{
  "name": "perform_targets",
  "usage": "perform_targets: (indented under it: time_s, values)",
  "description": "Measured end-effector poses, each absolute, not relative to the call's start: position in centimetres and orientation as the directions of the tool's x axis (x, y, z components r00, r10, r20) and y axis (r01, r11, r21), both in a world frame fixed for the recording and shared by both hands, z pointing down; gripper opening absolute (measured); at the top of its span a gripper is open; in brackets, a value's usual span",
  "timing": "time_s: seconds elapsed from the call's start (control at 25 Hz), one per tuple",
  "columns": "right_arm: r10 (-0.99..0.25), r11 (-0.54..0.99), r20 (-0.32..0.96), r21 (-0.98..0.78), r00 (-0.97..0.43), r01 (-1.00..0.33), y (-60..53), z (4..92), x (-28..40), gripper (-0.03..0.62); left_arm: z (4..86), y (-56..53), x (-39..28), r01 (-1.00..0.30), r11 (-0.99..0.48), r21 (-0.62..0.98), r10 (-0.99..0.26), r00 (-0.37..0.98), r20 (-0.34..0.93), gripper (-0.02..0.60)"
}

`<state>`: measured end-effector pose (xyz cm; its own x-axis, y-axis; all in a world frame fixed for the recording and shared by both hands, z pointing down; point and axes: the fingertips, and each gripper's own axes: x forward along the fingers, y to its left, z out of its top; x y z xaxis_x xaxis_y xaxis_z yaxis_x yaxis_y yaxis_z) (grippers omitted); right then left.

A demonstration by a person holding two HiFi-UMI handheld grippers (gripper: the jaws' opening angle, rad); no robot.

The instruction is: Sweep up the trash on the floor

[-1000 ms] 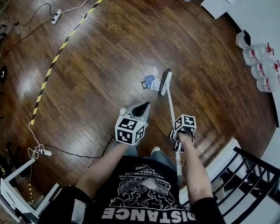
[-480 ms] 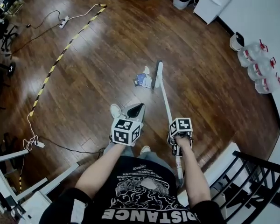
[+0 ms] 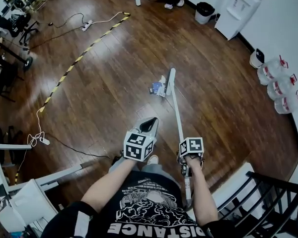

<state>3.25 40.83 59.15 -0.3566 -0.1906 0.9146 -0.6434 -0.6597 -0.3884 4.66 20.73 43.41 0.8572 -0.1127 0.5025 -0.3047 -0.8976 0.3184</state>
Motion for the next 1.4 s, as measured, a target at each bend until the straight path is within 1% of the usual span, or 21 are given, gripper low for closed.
perform_targets:
  time_s: [0.16, 0.4, 0.64, 0.84, 1.0, 1.4]
  values:
    - [-0.226, -0.624, 0.922, -0.386, -0.316, -0.68, 40.3, 57.1, 1.4, 0.0, 42.6, 22.0, 2.0, -0.324, -0.895, 0.307, -0.133, 0.849, 0.511, 0.005]
    - [-0.3, -0.564, 0.916, -0.395, -0.265, -0.725, 38.5, 53.8, -1.9, 0.0, 40.8, 22.7, -1.5, -0.312, -0.896, 0.315, -0.139, 0.872, 0.469, 0.005]
    - [-0.338, -0.536, 0.924, -0.343, -0.175, -0.772, 37.6, 51.3, -6.9, 0.0, 39.9, 23.2, -7.9, -0.286, -0.911, 0.296, -0.138, 0.89, 0.435, 0.005]
    - [-0.382, -0.555, 0.916, -0.335, -0.124, -0.761, 37.2, 49.5, -11.8, 0.0, 40.0, 23.4, -13.5, -0.279, -0.908, 0.313, -0.131, 0.897, 0.422, 0.005]
    - [-0.39, -0.573, 0.915, -0.33, -0.104, -0.75, 37.6, 49.0, -15.0, 0.0, 40.4, 23.4, -17.1, -0.277, -0.904, 0.325, -0.124, 0.898, 0.422, 0.005]
    - [-0.386, -0.608, 0.919, -0.318, -0.079, -0.727, 39.5, 48.3, -19.1, 0.0, 40.7, 25.0, -20.4, -0.229, -0.911, 0.343, -0.073, 0.908, 0.412, 0.005]
